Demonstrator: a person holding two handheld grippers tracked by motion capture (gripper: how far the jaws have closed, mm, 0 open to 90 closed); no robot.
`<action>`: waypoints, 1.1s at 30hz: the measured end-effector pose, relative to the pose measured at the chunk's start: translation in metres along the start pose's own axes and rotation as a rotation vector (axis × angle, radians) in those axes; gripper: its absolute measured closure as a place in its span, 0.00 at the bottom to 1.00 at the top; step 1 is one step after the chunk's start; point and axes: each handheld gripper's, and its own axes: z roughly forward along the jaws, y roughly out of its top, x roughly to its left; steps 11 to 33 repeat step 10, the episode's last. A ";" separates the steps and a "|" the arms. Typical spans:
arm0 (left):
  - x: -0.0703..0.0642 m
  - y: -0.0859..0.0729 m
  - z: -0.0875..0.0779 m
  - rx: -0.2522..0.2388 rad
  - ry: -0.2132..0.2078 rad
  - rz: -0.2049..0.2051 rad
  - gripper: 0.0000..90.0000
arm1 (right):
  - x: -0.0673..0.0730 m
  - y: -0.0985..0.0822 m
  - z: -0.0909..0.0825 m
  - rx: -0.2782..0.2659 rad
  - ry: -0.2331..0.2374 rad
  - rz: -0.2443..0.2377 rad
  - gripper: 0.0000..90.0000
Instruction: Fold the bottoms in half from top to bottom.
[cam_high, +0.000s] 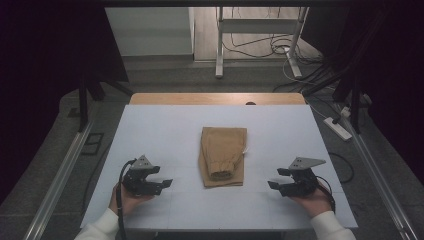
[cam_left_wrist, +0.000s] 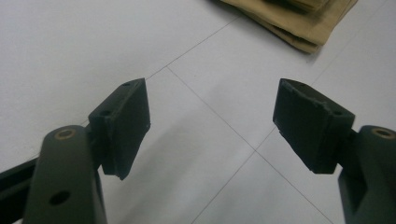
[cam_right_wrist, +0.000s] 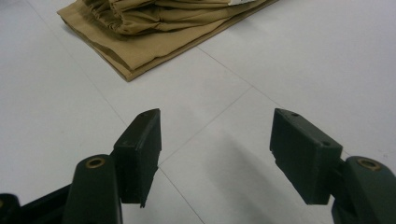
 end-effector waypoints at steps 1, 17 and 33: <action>0.000 0.000 0.000 -0.001 0.001 -0.001 0.30 | 0.000 0.000 0.000 0.000 0.001 0.002 0.38; 0.000 0.001 0.000 -0.002 -0.001 0.002 0.29 | 0.000 0.000 0.000 0.007 -0.001 -0.009 0.38; 0.000 0.001 0.000 -0.002 -0.001 0.002 0.29 | 0.000 0.000 0.000 0.007 -0.001 -0.009 0.38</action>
